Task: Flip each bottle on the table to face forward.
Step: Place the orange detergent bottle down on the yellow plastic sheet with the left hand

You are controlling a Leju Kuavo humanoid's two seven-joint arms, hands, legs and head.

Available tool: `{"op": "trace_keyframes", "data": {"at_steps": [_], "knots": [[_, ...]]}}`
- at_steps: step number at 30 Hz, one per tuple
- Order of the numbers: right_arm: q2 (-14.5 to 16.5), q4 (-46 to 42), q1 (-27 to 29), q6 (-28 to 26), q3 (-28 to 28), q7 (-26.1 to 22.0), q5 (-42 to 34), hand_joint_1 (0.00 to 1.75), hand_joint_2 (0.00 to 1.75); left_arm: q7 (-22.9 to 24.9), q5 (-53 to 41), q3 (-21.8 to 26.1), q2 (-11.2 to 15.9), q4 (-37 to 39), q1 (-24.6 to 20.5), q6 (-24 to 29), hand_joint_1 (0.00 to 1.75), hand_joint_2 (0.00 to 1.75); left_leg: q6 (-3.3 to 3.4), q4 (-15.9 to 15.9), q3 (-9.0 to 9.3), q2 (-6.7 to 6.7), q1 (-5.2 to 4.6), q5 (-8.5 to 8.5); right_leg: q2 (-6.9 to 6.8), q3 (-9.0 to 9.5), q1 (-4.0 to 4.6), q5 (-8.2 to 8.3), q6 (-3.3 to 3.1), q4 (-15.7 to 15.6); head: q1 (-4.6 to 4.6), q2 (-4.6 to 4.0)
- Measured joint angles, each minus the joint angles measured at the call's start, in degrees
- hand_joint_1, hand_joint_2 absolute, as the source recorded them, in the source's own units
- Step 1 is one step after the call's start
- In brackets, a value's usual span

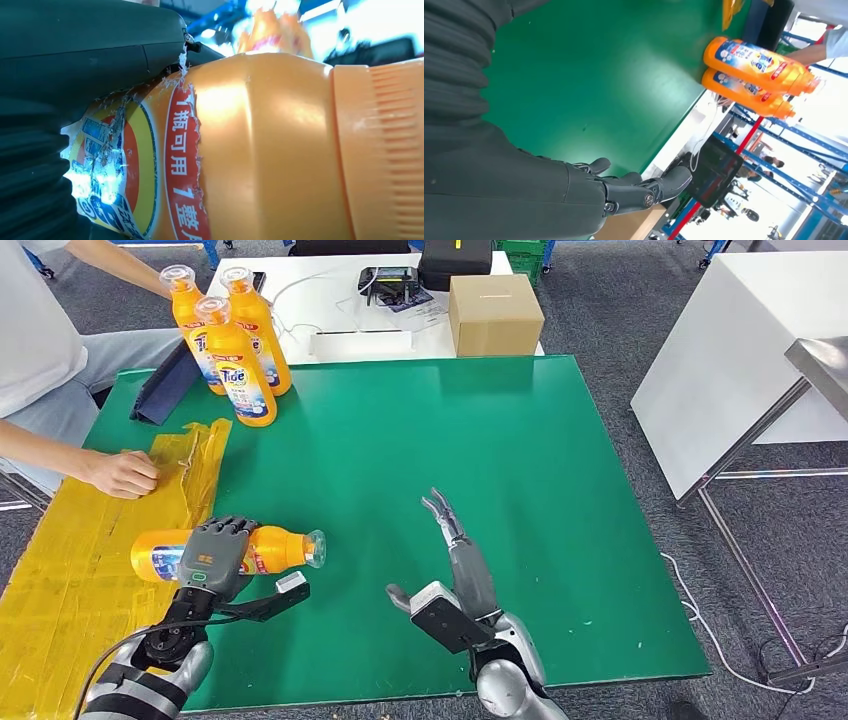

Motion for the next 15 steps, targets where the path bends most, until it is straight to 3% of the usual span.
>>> {"op": "trace_keyframes", "data": {"at_steps": [5,15], "knots": [[0.0,-0.4,0.5,0.4,-1.0,0.7,0.9,0.00,1.75,2.9,0.1,0.0,0.6,3.7,-2.0,-4.7,1.75,1.75,0.00,0.0,0.00,0.00,0.01,0.01,0.00,0.01,0.01,0.00,0.00,0.0,-0.01,0.00],[0.0,-0.4,1.0,0.8,-2.5,0.9,1.1,0.00,1.75,3.4,0.1,-0.1,2.6,6.4,-4.0,-6.5,1.75,1.75,0.00,0.0,-0.04,0.00,0.01,0.00,0.00,-0.01,0.01,0.00,0.00,0.0,-0.01,0.00]]}}
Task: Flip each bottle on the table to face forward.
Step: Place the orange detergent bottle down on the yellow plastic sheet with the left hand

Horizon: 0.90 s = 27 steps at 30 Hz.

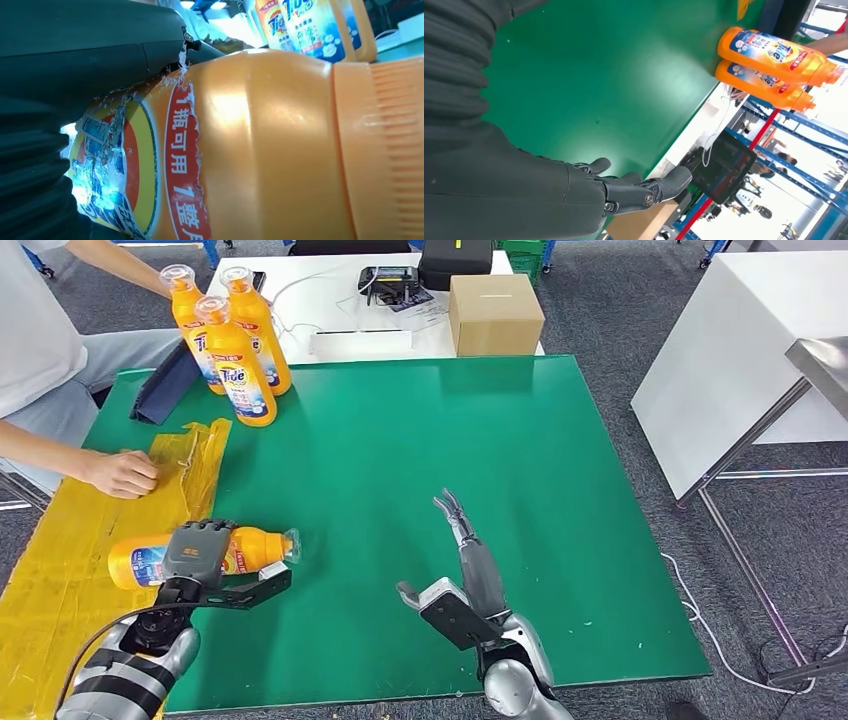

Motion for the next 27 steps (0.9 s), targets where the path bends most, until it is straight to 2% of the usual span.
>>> {"op": "trace_keyframes", "data": {"at_steps": [10,11,14,15,20,27], "knots": [[0.0,0.0,0.5,0.1,-0.7,0.0,0.1,0.00,1.75,-2.1,1.4,-0.3,2.9,-0.6,-0.1,-2.3,1.75,1.75,0.00,0.0,0.01,0.00,0.01,0.01,0.00,0.02,0.00,0.00,0.00,0.0,0.01,0.00],[0.0,0.0,0.5,0.1,-0.7,0.0,0.2,0.00,1.75,-2.6,1.9,-0.4,3.2,-0.8,-0.1,-3.0,1.70,1.75,0.00,0.0,0.01,0.00,0.01,0.01,0.00,0.03,0.00,0.00,0.00,0.0,0.01,0.00],[0.0,0.0,0.6,0.1,-1.0,0.0,0.3,0.00,1.75,-4.8,4.4,-0.7,4.6,-1.3,-0.1,-5.1,0.39,1.75,0.00,0.0,0.04,0.00,0.00,0.00,0.00,0.03,0.00,0.00,0.00,0.0,0.00,0.00],[0.0,0.0,0.7,0.1,-1.0,0.0,0.3,0.00,1.75,-5.4,5.4,-0.8,5.1,-1.4,-0.1,-5.6,0.00,1.75,0.00,0.0,0.04,0.00,0.00,0.00,0.00,0.03,0.00,0.00,0.00,0.0,0.01,0.00],[0.1,0.0,0.7,0.0,-1.1,0.0,0.2,0.00,1.75,-6.6,8.1,-1.8,6.6,-1.6,-0.2,-7.8,0.00,1.75,0.00,0.0,0.08,-0.01,0.00,0.00,0.00,0.08,0.00,0.00,0.00,0.0,0.01,0.00],[0.5,0.1,0.8,0.1,-1.1,-0.2,-1.3,0.00,1.75,-5.9,9.3,-3.0,7.0,-1.6,-0.6,-8.7,0.00,1.75,0.00,0.0,0.17,-0.01,0.00,0.00,0.00,0.18,0.00,0.00,0.00,0.0,0.00,0.00]]}}
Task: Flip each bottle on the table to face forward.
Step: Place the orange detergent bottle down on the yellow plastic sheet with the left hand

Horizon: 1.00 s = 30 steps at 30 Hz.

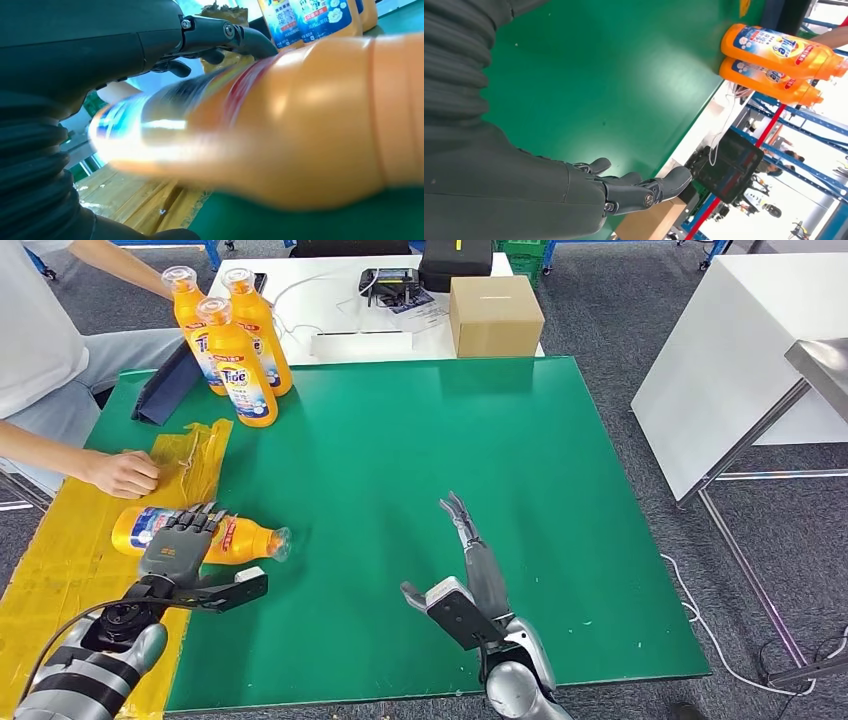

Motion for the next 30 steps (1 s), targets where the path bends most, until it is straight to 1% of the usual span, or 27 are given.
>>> {"op": "trace_keyframes", "data": {"at_steps": [6,11,13,15,16,17,19,20,21,23,25,27,30], "knots": [[0.2,0.0,0.3,0.2,0.0,-0.3,-0.6,0.00,1.75,0.2,0.7,-0.7,0.3,0.1,-0.3,-0.1,0.00,1.75,0.00,0.0,0.04,0.00,0.00,0.00,0.00,0.04,0.00,0.00,0.00,0.0,-0.01,0.00],[0.3,0.0,0.7,0.6,0.0,-0.6,-1.3,0.00,1.75,0.9,0.7,-1.1,-0.1,0.5,-0.3,2.3,0.00,1.75,0.00,0.0,0.06,-0.02,0.00,0.00,-0.01,0.06,0.00,0.00,0.00,0.0,0.00,0.00],[0.5,0.0,1.1,0.9,0.0,-0.7,-1.5,0.00,1.75,0.1,1.2,-1.1,-0.5,0.4,0.0,5.4,0.00,0.87,0.00,0.0,0.06,-0.01,0.00,0.00,-0.01,0.06,0.00,0.00,0.00,0.0,0.00,0.00],[0.6,-0.1,1.3,1.3,0.1,-0.8,-1.9,0.00,1.75,-3.3,3.8,-0.9,-1.4,-0.5,1.3,10.1,0.00,0.00,0.00,0.0,0.05,0.00,0.00,0.00,0.00,0.05,-0.01,0.00,0.00,0.0,-0.01,0.00],[0.6,-0.1,1.4,1.5,0.2,-0.9,-2.3,0.00,1.75,-6.9,6.9,-0.7,-2.0,-1.7,2.4,11.9,0.00,0.00,0.00,0.0,0.04,0.00,-0.01,0.00,0.00,0.05,-0.01,0.00,0.00,0.0,0.01,0.00],[0.6,-0.1,1.4,1.7,0.3,-1.3,-2.9,0.00,1.75,-11.7,11.5,-0.4,-2.6,-3.4,3.7,12.6,0.00,0.00,0.01,0.0,0.02,0.01,-0.02,0.00,0.00,0.05,-0.02,0.00,0.00,0.0,0.01,0.00],[0.6,-0.1,1.2,2.0,0.6,-2.6,-4.6,0.00,1.75,-23.7,24.6,0.4,-4.0,-8.5,7.3,11.1,0.00,0.00,0.01,0.0,-0.01,0.03,-0.05,-0.02,0.02,0.00,-0.04,0.00,0.00,0.0,0.02,0.00],[0.6,-0.1,1.2,2.0,0.8,-3.3,-5.4,0.00,1.75,-28.6,30.5,0.9,-4.6,-11.3,9.2,9.8,0.00,0.00,0.02,0.0,-0.03,0.04,-0.06,-0.03,0.03,-0.03,-0.05,0.00,0.01,0.0,0.02,0.00],[0.6,-0.1,1.1,2.1,0.9,-3.8,-6.0,0.00,1.75,-31.9,34.8,1.2,-5.3,-14.0,10.9,8.8,0.00,0.00,0.02,0.0,-0.06,0.04,-0.07,-0.05,0.02,-0.06,-0.05,0.00,0.01,0.0,0.02,0.00],[0.6,-0.2,1.0,2.1,1.2,-4.3,-6.6,0.00,1.75,-34.0,37.9,1.9,-6.2,-18.1,13.3,7.6,0.00,0.00,0.02,0.0,-0.10,0.01,-0.07,-0.06,0.01,-0.09,-0.04,-0.01,0.01,-0.1,0.02,0.00],[0.6,-0.4,0.9,2.2,1.5,-4.4,-6.9,0.00,1.75,-34.4,38.2,2.5,-6.6,-20.6,14.7,7.1,0.00,0.87,0.02,0.0,-0.11,0.00,-0.05,-0.07,0.00,-0.10,-0.02,-0.02,0.01,-0.1,0.01,0.00],[0.6,-0.6,0.9,2.2,1.7,-5.0,-7.6,0.00,1.75,-35.9,39.7,3.1,-7.1,-22.3,15.6,5.9,0.00,1.75,0.01,0.0,-0.11,0.00,-0.03,-0.06,0.00,-0.10,0.02,-0.02,0.00,-0.1,0.00,0.00],[0.6,-1.6,1.1,2.4,2.1,-7.3,-10.1,0.00,1.75,-40.1,46.2,3.8,-8.1,-25.1,17.2,2.3,0.00,1.75,0.00,0.0,-0.09,0.01,0.01,-0.05,0.01,-0.10,0.04,-0.01,0.00,-0.1,0.00,0.00]]}}
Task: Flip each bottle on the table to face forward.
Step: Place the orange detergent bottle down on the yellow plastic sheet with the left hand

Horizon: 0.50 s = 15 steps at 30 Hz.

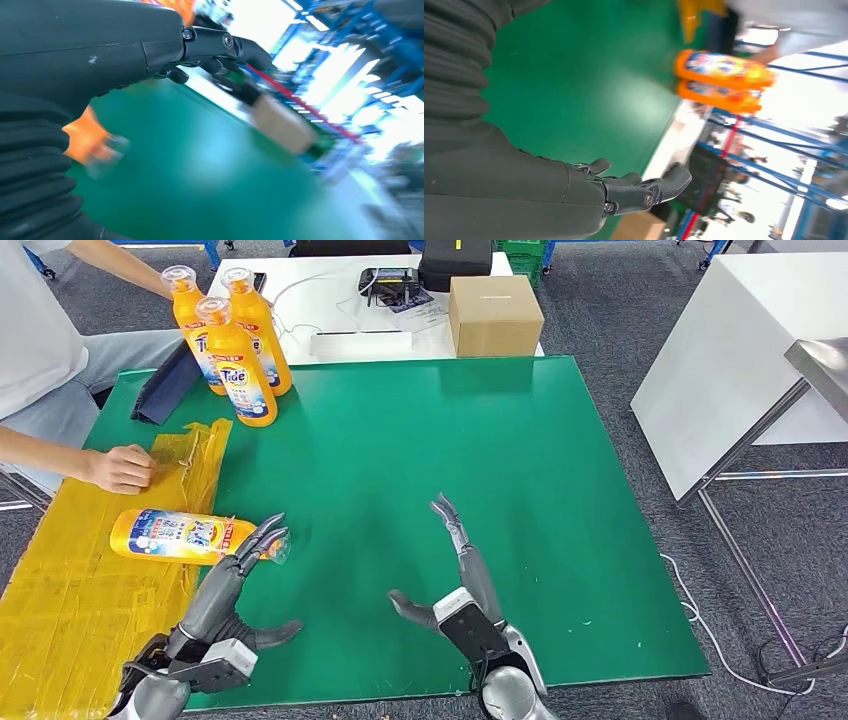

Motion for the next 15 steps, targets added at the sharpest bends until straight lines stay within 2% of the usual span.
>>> {"op": "trace_keyframes", "data": {"at_steps": [5,8,12,15], "knots": [[-0.4,-4.3,1.8,0.2,0.8,-1.5,-3.6,0.00,1.75,-1.7,13.5,0.5,-3.4,-6.6,3.6,-5.0,0.00,1.75,0.01,0.0,-0.02,-0.02,-0.02,-0.01,-0.02,0.00,-0.05,-0.01,0.01,0.0,0.00,0.00],[-0.9,-6.5,3.0,0.2,0.9,-1.6,-4.6,0.00,1.75,-1.8,15.6,0.6,-5.5,-8.9,4.8,-6.3,0.00,1.75,0.03,0.0,-0.04,-0.01,-0.05,-0.03,-0.01,-0.01,-0.07,-0.01,0.01,0.0,0.01,0.00],[-1.3,-8.1,3.8,0.3,0.9,-1.7,-5.1,0.00,1.75,-1.8,16.6,0.8,-7.0,-10.2,5.5,-7.3,0.00,1.75,0.03,0.0,-0.03,-0.01,-0.05,-0.04,-0.01,-0.01,-0.07,0.00,0.01,0.0,0.01,0.00],[-1.6,-9.1,4.7,0.3,0.8,-2.0,-5.9,0.00,1.75,-0.1,19.0,1.4,-8.4,-10.4,6.0,-9.9,0.00,1.75,0.03,0.0,0.00,-0.01,-0.04,-0.03,-0.01,0.00,-0.06,0.00,0.01,0.0,-0.01,0.00]]}}
